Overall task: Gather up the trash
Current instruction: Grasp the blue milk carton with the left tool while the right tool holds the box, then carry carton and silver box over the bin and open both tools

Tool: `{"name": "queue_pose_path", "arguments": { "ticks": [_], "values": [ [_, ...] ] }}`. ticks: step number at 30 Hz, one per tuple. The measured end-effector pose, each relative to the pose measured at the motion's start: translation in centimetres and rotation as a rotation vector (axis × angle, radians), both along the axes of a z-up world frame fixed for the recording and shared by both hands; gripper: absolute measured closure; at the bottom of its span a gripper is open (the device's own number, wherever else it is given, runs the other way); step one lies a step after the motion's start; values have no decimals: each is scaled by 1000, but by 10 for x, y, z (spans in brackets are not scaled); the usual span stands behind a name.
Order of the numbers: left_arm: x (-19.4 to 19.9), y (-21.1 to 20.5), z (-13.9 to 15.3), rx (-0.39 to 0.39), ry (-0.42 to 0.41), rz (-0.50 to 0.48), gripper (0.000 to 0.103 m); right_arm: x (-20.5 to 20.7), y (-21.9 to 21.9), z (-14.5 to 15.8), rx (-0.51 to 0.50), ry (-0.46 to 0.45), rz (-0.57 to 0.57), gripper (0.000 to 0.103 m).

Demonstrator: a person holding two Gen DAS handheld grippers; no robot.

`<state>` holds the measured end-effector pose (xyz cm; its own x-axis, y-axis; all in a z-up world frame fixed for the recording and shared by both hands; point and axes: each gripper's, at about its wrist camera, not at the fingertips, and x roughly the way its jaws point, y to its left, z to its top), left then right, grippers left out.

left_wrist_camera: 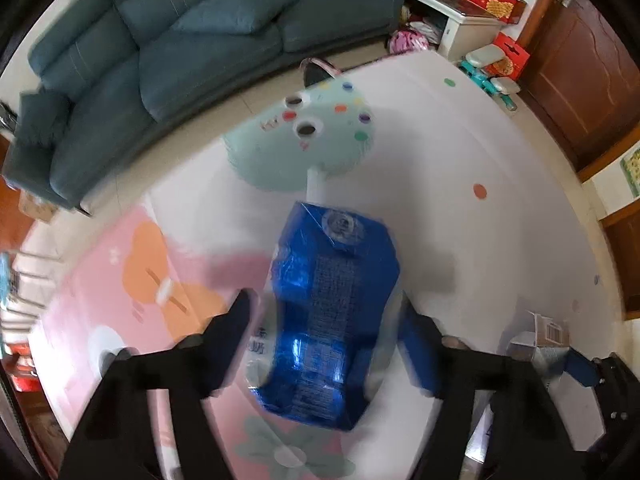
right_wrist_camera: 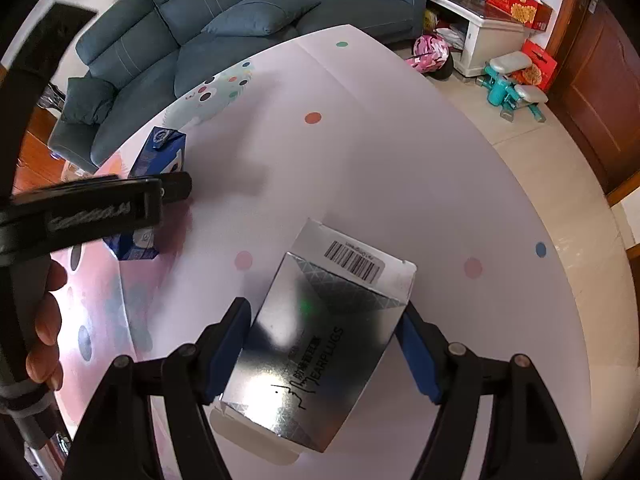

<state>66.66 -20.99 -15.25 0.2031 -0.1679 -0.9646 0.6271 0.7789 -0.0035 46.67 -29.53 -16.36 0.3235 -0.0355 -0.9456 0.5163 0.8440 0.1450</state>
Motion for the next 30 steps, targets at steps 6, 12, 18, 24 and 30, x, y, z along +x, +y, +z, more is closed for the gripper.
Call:
{"name": "queue_pose_path", "arguments": {
  "ticks": [6, 12, 18, 24, 30],
  "values": [
    [-21, 26, 10, -66, -1, 45, 43, -20, -4, 3, 55, -29, 1, 30],
    [-73, 58, 38, -135, -8, 71, 43, -49, 0, 18, 95, -78, 21, 30],
    [-146, 89, 71, -180, -11, 107, 43, -96, 10, 41, 139, -139, 60, 30],
    [-238, 114, 99, -202, -32, 153, 43, -159, 24, 67, 171, -199, 132, 30],
    [-338, 126, 112, -226, -65, 208, 43, -237, 35, 88, 192, -264, 212, 30]
  ]
}}
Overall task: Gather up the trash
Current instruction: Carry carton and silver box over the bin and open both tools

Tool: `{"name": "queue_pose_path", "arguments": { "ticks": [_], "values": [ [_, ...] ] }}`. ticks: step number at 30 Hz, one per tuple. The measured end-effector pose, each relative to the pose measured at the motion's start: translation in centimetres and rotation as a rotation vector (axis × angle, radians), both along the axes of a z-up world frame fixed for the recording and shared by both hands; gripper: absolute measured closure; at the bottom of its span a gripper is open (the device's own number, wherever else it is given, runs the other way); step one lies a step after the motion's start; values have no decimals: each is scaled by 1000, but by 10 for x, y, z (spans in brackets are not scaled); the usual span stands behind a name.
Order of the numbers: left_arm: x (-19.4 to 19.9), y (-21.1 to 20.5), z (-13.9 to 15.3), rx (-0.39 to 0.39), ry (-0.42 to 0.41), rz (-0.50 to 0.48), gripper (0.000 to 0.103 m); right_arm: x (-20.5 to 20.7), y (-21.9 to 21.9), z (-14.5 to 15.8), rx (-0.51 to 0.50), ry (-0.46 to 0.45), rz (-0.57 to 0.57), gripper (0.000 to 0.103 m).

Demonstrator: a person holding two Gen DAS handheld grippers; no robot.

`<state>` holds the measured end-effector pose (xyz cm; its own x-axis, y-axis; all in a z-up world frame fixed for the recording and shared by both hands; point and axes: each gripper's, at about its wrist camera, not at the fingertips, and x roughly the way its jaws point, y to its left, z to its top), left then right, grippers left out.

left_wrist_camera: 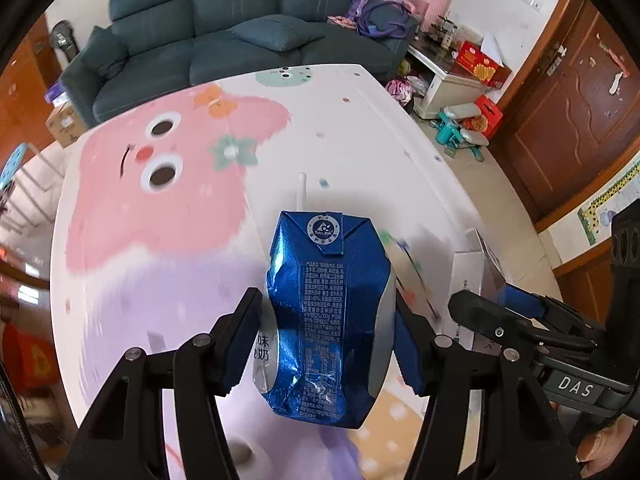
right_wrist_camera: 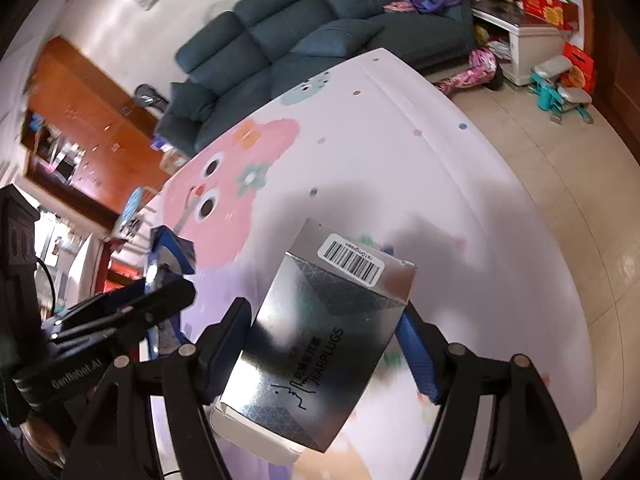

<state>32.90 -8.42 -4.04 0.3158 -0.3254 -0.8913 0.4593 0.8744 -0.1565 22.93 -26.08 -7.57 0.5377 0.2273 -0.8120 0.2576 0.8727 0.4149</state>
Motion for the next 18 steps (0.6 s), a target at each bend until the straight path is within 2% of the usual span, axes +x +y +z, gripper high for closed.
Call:
{"name": "queue_pose_path", "arguments": {
  "ticks": [9, 13, 18],
  "values": [
    [-138, 25, -10, -36, 23, 119, 43, -119, 15, 14, -14, -49, 146, 30],
    [-188, 36, -22, -31, 66, 159, 43, -165, 22, 13, -49, -46, 189, 30],
    [-231, 47, -38, -8, 109, 181, 43, -211, 33, 6, -82, -56, 210, 30]
  ]
}}
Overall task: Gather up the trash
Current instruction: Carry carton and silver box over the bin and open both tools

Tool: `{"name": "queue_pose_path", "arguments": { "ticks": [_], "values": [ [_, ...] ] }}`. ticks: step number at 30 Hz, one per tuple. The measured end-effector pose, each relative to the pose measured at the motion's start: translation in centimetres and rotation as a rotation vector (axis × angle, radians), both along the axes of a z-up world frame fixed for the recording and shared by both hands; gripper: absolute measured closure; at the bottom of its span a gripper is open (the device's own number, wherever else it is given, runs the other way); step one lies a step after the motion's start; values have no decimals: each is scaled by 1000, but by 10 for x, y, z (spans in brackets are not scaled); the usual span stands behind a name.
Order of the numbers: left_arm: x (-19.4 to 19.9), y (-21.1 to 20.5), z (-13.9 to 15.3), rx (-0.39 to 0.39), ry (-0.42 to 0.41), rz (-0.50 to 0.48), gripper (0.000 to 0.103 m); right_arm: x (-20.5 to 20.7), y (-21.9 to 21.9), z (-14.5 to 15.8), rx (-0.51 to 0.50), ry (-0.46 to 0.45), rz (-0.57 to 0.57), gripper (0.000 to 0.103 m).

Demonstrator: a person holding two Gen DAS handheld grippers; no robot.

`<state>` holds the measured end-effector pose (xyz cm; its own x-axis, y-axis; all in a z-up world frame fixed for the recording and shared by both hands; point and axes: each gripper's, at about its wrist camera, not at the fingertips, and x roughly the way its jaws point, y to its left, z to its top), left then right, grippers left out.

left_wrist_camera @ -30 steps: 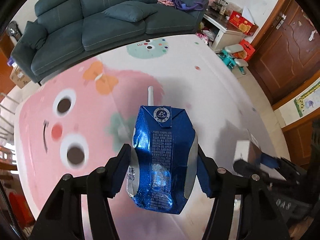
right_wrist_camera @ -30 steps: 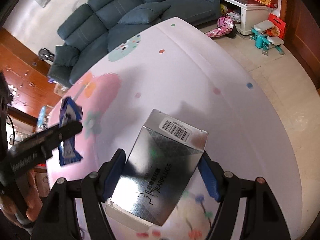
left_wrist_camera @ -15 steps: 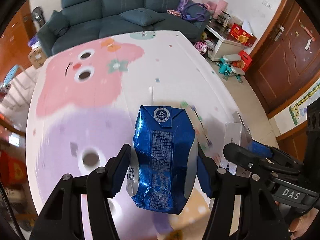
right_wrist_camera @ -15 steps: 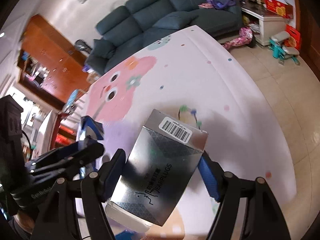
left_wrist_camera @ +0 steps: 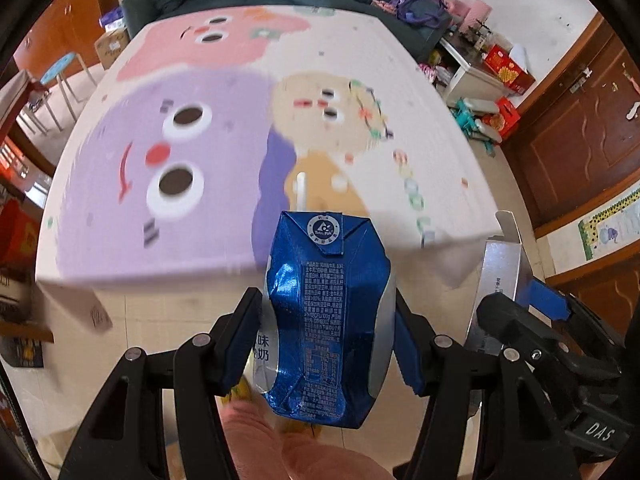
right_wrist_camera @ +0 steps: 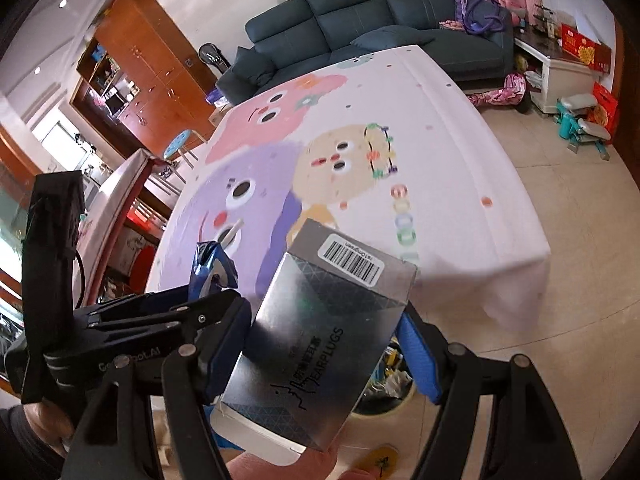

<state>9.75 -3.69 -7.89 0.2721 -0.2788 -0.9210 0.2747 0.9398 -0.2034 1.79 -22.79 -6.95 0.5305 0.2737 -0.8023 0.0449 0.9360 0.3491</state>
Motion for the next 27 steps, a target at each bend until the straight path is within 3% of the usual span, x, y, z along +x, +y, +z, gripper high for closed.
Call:
{"name": "queue_pose_path", "arguments": {
  "ticks": [11, 19, 27],
  "values": [
    [-53, 12, -63, 45, 58, 2, 43, -53, 22, -56, -50, 49, -38, 30],
    [-58, 18, -137, 51, 123, -16, 43, -63, 23, -120, -62, 140, -114, 30],
    [-52, 15, -225, 70, 157, -18, 43, -58, 16, -205, -41, 198, -207, 30]
  ]
}}
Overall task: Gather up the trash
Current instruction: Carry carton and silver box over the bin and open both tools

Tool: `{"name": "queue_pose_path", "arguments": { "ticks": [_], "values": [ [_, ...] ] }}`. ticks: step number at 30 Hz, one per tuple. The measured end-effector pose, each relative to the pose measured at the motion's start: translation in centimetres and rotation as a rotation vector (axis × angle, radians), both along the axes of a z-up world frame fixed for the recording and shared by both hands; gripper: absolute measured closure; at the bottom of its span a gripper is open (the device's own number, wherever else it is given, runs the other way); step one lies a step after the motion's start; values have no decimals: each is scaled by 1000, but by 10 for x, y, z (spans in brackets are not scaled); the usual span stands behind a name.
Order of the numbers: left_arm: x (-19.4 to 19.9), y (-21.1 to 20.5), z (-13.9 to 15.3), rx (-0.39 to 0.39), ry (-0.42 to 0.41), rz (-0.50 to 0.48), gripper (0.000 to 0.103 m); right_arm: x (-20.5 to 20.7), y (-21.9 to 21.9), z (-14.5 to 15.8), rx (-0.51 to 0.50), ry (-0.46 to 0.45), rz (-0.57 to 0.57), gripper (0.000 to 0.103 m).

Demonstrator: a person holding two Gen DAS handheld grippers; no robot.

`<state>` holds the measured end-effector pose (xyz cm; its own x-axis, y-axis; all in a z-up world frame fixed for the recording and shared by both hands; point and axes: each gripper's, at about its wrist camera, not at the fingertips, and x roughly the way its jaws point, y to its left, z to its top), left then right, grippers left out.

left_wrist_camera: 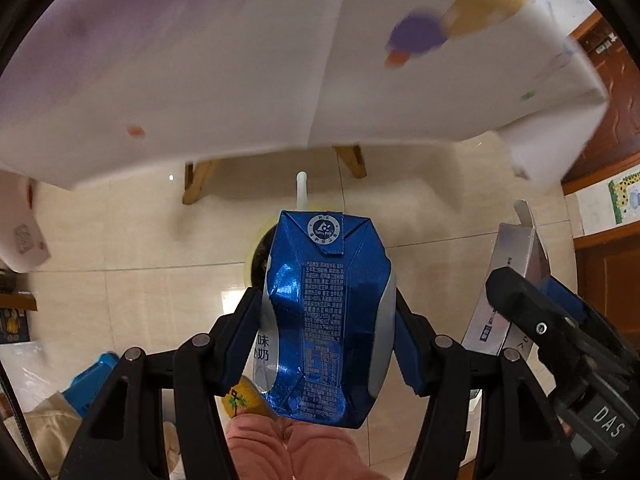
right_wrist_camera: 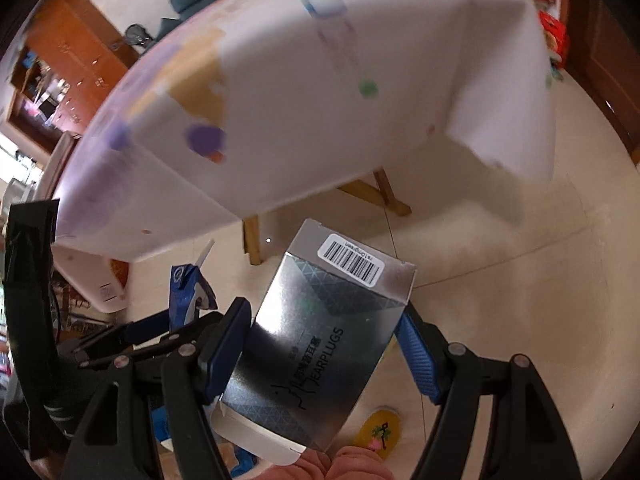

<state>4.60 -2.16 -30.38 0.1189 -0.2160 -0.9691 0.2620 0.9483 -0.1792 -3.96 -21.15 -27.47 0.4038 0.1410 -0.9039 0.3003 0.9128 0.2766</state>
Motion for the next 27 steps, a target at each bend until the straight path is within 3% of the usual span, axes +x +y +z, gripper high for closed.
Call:
{"name": "queue_pose_path", "arguments": {
  "ticks": [9, 16, 27],
  "values": [
    [14, 0, -97, -46, 55, 44, 42, 4, -10, -87, -14, 21, -17, 30],
    [22, -4, -151, 32, 3, -16, 25, 10, -1, -146, -21, 34, -3, 30],
    [31, 37, -182, 97, -35, 91, 14, 30, 18, -197, 10, 52, 16, 29]
  ]
}}
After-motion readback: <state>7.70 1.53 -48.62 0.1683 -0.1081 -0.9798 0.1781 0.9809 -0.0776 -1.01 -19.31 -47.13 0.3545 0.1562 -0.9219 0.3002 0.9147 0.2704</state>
